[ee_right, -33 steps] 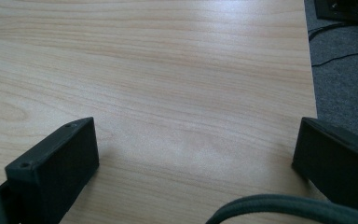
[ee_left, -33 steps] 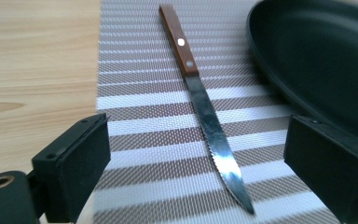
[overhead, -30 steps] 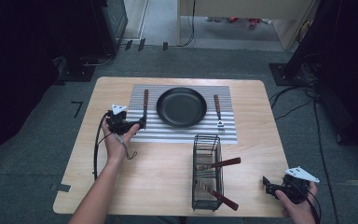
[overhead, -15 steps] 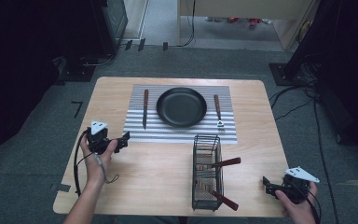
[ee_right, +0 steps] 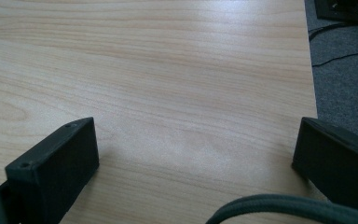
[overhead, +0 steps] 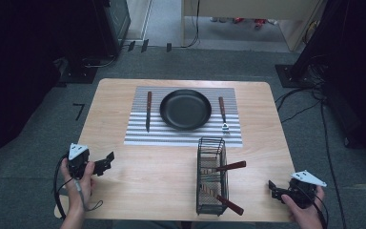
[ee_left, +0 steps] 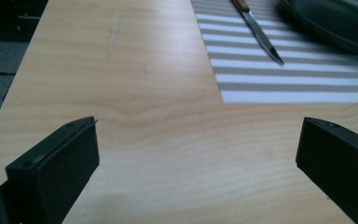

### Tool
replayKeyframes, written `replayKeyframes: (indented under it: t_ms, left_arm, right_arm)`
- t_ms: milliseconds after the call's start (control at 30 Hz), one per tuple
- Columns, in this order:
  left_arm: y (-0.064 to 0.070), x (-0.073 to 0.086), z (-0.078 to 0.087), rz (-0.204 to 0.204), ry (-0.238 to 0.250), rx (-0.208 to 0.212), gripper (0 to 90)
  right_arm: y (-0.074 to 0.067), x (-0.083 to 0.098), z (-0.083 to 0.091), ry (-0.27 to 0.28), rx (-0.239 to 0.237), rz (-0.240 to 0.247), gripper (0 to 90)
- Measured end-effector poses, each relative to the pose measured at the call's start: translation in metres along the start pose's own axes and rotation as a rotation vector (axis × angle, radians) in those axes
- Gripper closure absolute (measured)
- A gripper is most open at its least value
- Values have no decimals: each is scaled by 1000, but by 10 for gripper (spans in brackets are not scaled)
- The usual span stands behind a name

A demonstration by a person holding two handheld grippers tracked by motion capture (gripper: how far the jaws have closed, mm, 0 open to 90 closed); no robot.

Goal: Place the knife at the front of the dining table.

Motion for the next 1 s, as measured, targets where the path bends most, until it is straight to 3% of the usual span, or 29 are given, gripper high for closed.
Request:
replayKeyframes:
  t_ms: [233,400,467,533,633,1000]
  left_arm:
    - [-13,27,9,9,-69,-61,0]
    - [-18,39,9,-26,-121,-118,0]
    - [-16,40,9,-36,-119,-129,0]
    - [-13,41,6,-62,-155,-161,0]
    - [-10,41,4,-78,-162,-150,0]
    - [-7,40,1,-53,-153,-179,0]
  right_arm:
    - [0,0,0,-1,0,2,0]
    - [0,0,0,0,-1,6,0]
    - [0,0,0,0,-1,6,0]
    - [0,0,0,0,-1,6,0]
    - [0,0,0,0,-1,6,0]
    - [0,0,0,0,0,6,0]
Point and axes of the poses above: each handheld gripper's, and its own axes: z roughly backward along the jaws, x roughly out of its underside, y roughly to its right, the point moved 2 cm from there along -z, roughly forward along the jaws, and after that the axes turned 10 degrees about x, right-handed, at the moved point
